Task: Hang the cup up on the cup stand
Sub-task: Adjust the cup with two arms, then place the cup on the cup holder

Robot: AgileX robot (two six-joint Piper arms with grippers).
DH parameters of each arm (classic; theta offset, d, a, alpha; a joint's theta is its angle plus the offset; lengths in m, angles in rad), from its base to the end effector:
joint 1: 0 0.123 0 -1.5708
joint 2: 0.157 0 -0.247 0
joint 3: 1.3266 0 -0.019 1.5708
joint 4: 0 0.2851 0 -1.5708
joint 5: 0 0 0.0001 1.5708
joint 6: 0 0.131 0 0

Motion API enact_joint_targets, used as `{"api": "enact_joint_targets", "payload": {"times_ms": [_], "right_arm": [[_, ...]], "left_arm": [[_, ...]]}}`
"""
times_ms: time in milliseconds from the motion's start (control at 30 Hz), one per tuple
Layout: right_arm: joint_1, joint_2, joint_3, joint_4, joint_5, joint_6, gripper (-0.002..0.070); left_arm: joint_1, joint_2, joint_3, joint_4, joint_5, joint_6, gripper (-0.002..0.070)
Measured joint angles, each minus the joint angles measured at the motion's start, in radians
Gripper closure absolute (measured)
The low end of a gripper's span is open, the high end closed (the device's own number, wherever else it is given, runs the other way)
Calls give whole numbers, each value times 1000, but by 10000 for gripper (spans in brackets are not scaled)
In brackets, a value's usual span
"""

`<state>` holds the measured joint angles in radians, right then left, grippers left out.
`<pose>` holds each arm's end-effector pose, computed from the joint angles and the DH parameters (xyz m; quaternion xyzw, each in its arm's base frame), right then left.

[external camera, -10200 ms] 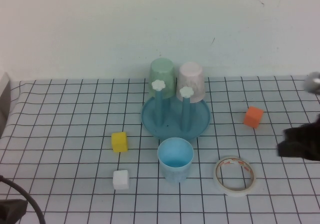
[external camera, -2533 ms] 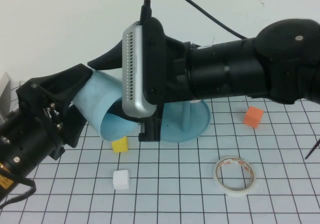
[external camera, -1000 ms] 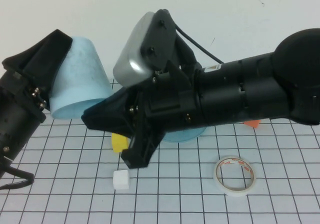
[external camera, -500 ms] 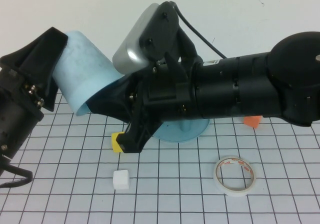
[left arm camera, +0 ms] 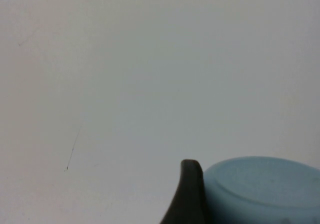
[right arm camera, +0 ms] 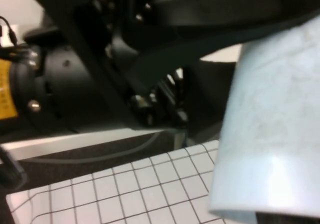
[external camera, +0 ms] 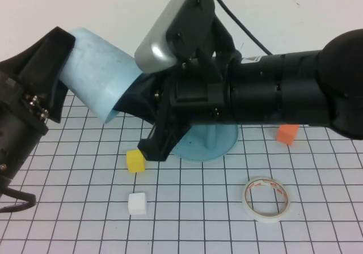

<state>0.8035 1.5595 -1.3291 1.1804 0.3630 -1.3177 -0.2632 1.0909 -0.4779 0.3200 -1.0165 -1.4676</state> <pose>0.2740 0.3462 0.3105 -0.4548 0.6533 0.3128 0.5182 0.2714 -0.1094 0.2873 -0.1563 0.5086 -0.6432 0.5507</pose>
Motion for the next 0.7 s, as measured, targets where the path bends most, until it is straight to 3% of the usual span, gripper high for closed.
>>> {"api": "enact_joint_targets", "payload": {"times_ms": [233, 533, 700], "right_arm": [[0, -19, 0, -175, 102, 70, 669], [0, -71, 0, -522, 238, 364, 669], [0, -149, 0, -761, 381, 573, 669]], "left_arm": [[0, 0, -2, 3, -6, 5, 151], [0, 0, -2, -4, -42, 35, 151], [0, 0, -21, 20, -22, 165, 151]]}}
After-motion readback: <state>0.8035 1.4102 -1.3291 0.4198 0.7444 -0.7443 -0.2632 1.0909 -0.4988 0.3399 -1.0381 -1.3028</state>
